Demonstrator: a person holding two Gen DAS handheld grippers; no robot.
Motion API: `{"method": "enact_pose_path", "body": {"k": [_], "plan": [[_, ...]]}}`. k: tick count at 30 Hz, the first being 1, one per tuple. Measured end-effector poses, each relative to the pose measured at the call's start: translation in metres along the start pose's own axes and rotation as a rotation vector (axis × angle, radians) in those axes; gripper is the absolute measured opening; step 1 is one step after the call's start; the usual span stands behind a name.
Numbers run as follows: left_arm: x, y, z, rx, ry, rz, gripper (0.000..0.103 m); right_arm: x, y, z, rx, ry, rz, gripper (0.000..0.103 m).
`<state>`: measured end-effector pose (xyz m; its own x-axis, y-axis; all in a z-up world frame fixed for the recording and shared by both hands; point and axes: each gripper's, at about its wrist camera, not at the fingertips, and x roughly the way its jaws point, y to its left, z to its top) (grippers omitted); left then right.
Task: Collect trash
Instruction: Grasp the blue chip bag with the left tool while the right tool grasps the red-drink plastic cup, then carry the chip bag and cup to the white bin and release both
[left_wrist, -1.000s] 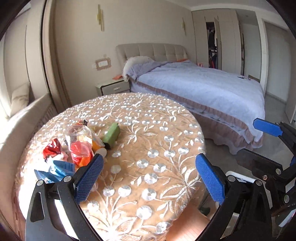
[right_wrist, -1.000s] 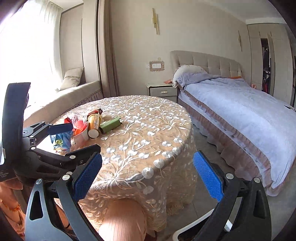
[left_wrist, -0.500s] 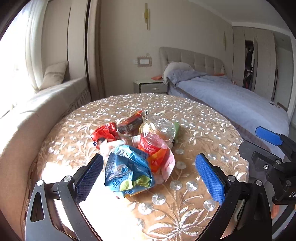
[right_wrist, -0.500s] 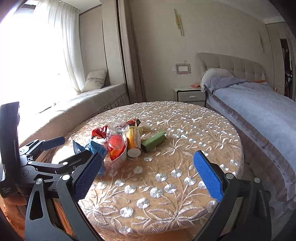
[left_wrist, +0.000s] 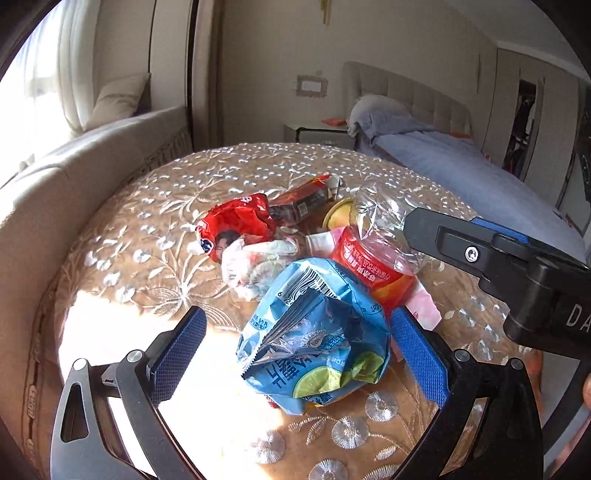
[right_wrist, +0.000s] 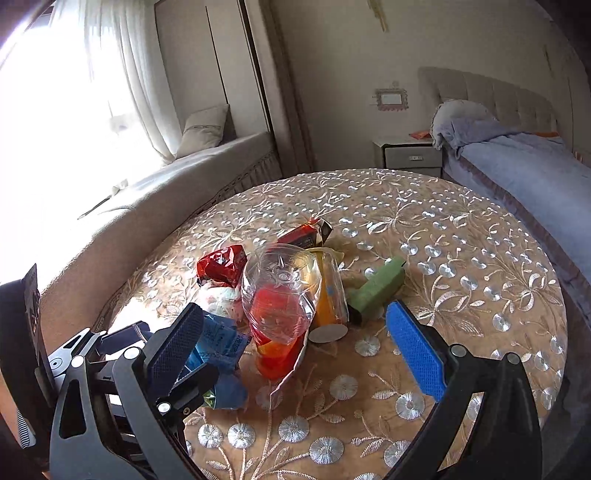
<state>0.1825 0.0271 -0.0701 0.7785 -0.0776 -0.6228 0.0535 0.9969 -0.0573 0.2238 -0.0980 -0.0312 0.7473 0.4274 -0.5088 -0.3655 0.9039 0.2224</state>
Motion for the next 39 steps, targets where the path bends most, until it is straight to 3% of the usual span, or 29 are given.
{"method": "enact_pose_path", "body": {"k": [1,3,4,5,7,10,13,20,30,39], "plan": [[0.003,0.001,0.000,0.003,0.006,-0.004,0.096,0.008,0.002,0.002,-0.004,0.012,0.003,0.098],[0.008,-0.001,0.001,0.015,0.025,-0.025,0.077,0.020,0.007,0.003,-0.013,0.026,-0.016,0.098],[0.012,0.000,0.000,0.013,0.037,-0.031,0.076,0.024,0.009,0.002,-0.016,0.027,-0.028,0.092],[0.014,-0.001,0.000,0.016,0.041,-0.033,0.074,0.028,0.010,0.001,-0.022,0.031,-0.024,0.071],[0.015,-0.002,0.000,0.029,0.039,-0.039,0.072,0.032,0.010,-0.001,-0.014,0.047,-0.006,0.050],[0.007,0.000,-0.001,0.019,0.025,-0.037,0.069,0.022,0.010,-0.002,-0.004,0.027,0.000,0.049],[-0.014,0.001,0.001,0.021,-0.025,0.006,0.069,-0.007,0.012,0.003,-0.005,-0.053,0.035,0.046],[-0.072,-0.014,0.008,0.038,-0.129,-0.009,0.069,-0.072,0.019,0.014,-0.049,-0.180,0.036,0.046],[-0.121,-0.079,-0.002,0.160,-0.190,-0.102,0.069,-0.154,-0.006,-0.015,-0.048,-0.246,-0.036,0.046],[-0.132,-0.149,-0.019,0.276,-0.186,-0.212,0.069,-0.215,-0.047,-0.051,-0.009,-0.284,-0.158,0.046]]}}
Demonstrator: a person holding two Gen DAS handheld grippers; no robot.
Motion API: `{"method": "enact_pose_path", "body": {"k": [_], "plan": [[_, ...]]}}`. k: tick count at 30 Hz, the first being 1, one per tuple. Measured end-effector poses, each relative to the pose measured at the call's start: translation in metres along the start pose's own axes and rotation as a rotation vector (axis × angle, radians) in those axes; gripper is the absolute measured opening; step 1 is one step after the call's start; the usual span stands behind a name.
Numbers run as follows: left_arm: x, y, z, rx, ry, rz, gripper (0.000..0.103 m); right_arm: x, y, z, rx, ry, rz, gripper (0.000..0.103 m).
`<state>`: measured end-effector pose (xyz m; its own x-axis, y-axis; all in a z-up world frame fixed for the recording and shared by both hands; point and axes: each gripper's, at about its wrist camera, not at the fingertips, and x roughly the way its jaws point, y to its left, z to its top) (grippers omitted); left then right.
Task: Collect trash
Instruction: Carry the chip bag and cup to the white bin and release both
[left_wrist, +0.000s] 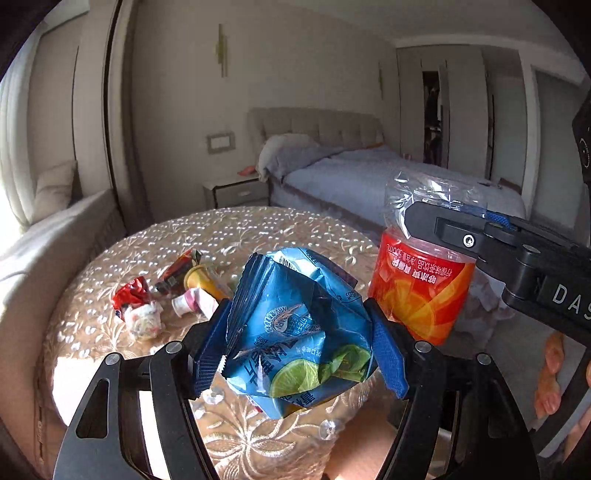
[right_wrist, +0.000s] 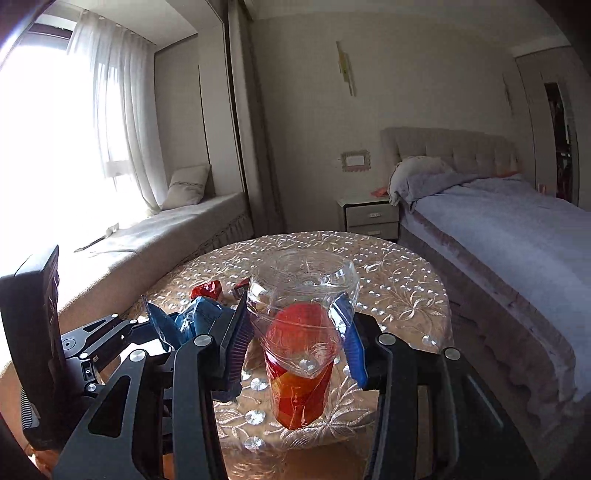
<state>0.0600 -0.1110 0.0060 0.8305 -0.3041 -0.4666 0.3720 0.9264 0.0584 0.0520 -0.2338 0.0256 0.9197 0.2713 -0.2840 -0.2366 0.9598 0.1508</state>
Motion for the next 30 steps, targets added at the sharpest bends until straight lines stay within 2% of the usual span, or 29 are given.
{"method": "enact_pose_path", "body": {"k": [13,19,25,30], "plan": [[0.038,-0.099,-0.011,0.173,0.081,-0.193,0.069,-0.050,-0.069,-0.045,0.072,0.037,-0.195,0.046],[0.060,-0.129,-0.024,0.252,0.124,-0.261,0.069,-0.062,-0.089,-0.067,0.080,0.065,-0.267,0.046],[0.083,-0.160,-0.038,0.327,0.171,-0.333,0.069,-0.068,-0.116,-0.092,0.093,0.120,-0.330,0.046],[0.110,-0.196,-0.060,0.442,0.230,-0.414,0.069,-0.065,-0.147,-0.126,0.123,0.212,-0.370,0.046]]}}
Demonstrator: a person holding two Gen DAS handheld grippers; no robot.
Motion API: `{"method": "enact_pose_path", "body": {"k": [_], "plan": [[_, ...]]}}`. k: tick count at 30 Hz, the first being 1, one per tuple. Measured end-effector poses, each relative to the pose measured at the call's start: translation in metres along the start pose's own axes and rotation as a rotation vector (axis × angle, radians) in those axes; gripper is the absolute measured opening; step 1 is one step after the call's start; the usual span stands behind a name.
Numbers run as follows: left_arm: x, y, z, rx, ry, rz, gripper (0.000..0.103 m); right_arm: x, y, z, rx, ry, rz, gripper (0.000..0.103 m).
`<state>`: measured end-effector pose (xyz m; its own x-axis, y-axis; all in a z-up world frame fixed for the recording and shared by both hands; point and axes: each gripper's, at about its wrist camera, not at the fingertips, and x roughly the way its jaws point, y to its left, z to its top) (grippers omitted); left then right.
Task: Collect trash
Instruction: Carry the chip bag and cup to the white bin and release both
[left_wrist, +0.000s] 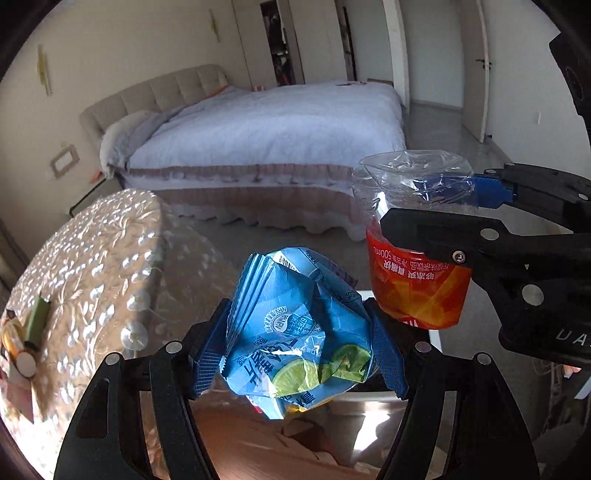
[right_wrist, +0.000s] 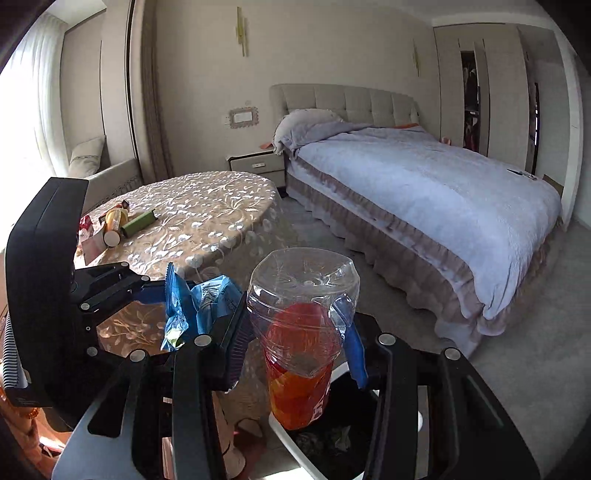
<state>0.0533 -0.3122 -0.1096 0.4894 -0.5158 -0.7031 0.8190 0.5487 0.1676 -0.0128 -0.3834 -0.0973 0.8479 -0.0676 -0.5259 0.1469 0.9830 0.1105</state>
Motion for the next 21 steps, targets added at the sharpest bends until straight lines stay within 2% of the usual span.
{"method": "enact_pose_path", "body": {"k": [5,11,19,21], "plan": [[0.053,-0.015,-0.004,0.055,0.088,-0.130,0.069,0.030,-0.040,-0.036,0.077,0.099,-0.001,0.046],[0.111,-0.036,-0.011,0.144,0.196,-0.209,0.069,0.060,-0.067,-0.079,0.108,0.216,-0.023,0.046],[0.156,-0.074,-0.023,0.207,0.271,-0.288,0.070,0.089,-0.095,-0.122,0.203,0.306,-0.017,0.046],[0.165,-0.080,-0.028,0.224,0.308,-0.317,0.077,0.091,-0.104,-0.131,0.244,0.324,-0.021,0.067]]}}
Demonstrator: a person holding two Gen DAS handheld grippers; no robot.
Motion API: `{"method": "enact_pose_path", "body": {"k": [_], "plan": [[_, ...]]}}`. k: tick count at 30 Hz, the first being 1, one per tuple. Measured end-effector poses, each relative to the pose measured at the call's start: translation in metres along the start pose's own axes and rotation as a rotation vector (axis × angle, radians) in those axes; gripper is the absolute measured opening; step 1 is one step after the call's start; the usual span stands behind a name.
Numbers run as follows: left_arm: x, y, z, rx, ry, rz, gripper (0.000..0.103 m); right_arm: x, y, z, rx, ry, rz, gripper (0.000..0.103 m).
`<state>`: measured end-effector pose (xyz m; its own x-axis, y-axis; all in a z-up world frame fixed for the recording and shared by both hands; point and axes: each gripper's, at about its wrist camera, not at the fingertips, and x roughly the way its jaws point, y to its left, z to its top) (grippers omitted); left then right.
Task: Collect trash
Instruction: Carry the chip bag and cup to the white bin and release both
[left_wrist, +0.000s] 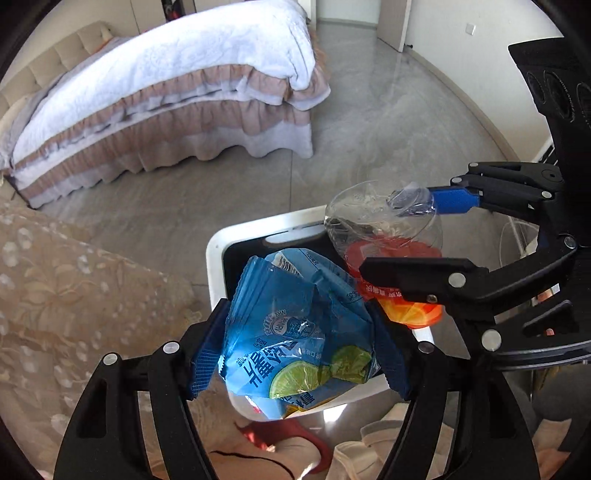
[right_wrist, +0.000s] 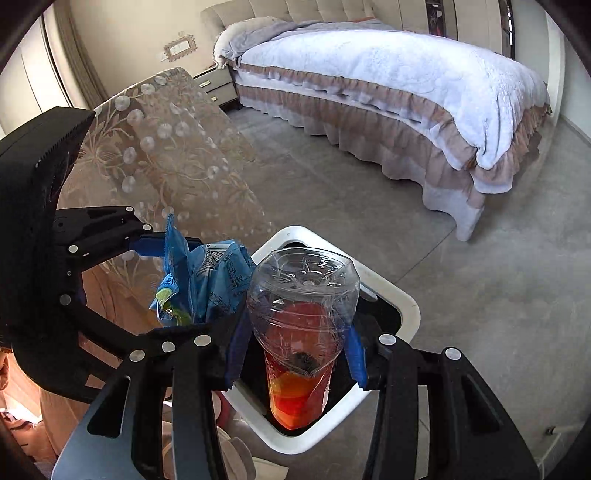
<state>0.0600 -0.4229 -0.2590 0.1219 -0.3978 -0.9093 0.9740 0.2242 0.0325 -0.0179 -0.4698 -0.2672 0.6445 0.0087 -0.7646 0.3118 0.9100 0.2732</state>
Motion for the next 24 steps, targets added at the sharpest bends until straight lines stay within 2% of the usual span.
{"method": "enact_pose_path", "body": {"k": [1,2,3,6,13,18,24], "plan": [[0.003,-0.003,-0.002,0.012,0.014,-0.006,0.082,-0.001,-0.005,-0.001,0.025,-0.005,-0.004,0.101],[0.004,-0.005,-0.003,0.023,0.018,-0.012,0.095,-0.001,-0.010,-0.003,0.045,0.001,-0.013,0.099],[0.003,-0.007,-0.005,0.031,0.010,-0.013,0.098,0.000,-0.014,-0.003,0.055,0.016,-0.020,0.099],[-0.002,-0.011,-0.005,0.031,0.005,-0.032,0.098,-0.002,-0.017,-0.004,0.041,0.014,-0.057,0.099],[-0.019,-0.013,-0.001,0.032,-0.033,-0.007,0.098,-0.018,-0.006,0.003,-0.005,-0.036,-0.078,0.099],[-0.044,-0.010,-0.001,0.029,-0.087,0.044,0.098,-0.035,0.005,0.017,-0.023,-0.088,-0.062,0.099],[-0.087,0.001,-0.004,-0.034,-0.174,0.118,0.098,-0.062,0.030,0.037,-0.080,-0.171,-0.032,0.099]]}}
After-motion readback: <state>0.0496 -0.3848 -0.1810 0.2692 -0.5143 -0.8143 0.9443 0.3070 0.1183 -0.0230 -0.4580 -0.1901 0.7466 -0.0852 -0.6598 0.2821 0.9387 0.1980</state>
